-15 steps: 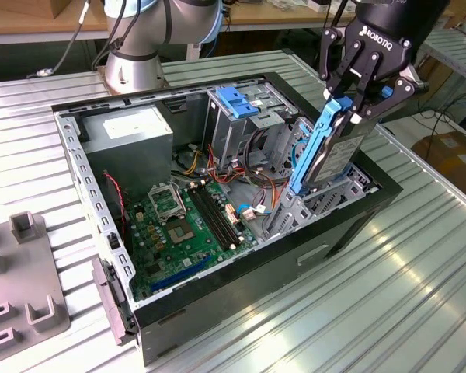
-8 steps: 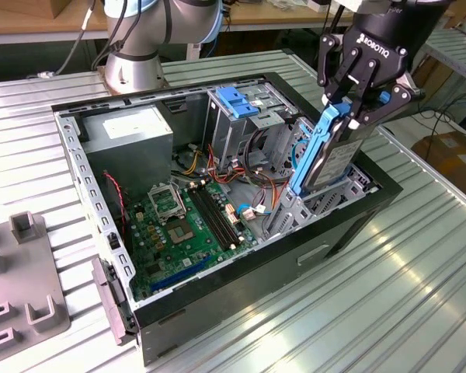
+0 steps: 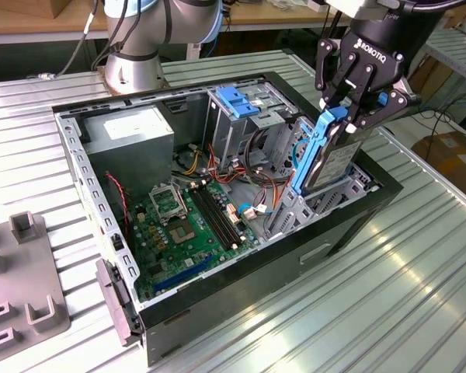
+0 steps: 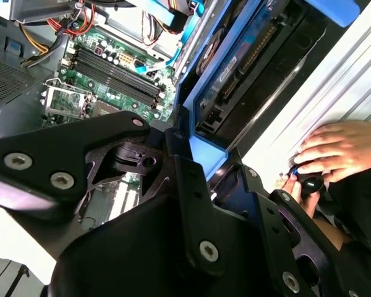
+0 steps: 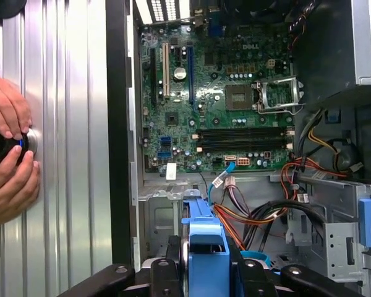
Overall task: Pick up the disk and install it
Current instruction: 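Insert the disk into the insertion slot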
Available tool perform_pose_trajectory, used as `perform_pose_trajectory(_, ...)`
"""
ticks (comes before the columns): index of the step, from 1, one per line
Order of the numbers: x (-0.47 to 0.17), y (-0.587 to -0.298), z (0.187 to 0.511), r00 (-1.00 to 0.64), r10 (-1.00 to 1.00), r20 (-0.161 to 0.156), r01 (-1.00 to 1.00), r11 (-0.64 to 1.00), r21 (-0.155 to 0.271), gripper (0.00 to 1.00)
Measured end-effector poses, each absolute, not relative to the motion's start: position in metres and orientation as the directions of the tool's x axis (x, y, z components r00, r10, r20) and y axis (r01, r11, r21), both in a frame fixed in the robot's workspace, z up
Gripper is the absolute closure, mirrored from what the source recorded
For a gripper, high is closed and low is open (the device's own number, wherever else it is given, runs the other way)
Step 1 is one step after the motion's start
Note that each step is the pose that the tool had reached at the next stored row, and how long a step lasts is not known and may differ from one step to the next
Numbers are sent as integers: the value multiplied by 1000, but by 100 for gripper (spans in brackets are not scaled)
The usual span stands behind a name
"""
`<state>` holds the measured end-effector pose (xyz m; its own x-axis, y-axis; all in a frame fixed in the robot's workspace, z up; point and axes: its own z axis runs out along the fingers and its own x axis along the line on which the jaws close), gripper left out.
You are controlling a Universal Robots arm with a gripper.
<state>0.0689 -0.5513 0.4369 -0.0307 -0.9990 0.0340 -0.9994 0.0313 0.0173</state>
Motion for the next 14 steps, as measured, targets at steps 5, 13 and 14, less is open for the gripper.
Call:
perform_pose_trajectory(5, 69, -551, 437, -31, -999, 35, -999, 32, 19, 63)
perform_pose_trajectory(13, 69, -551, 439, -33, -999, 36, -998, 35, 48, 63)
perform_pose_trajectory(14, 70, -551, 440, -34, -999, 36, -998, 36, 60, 63)
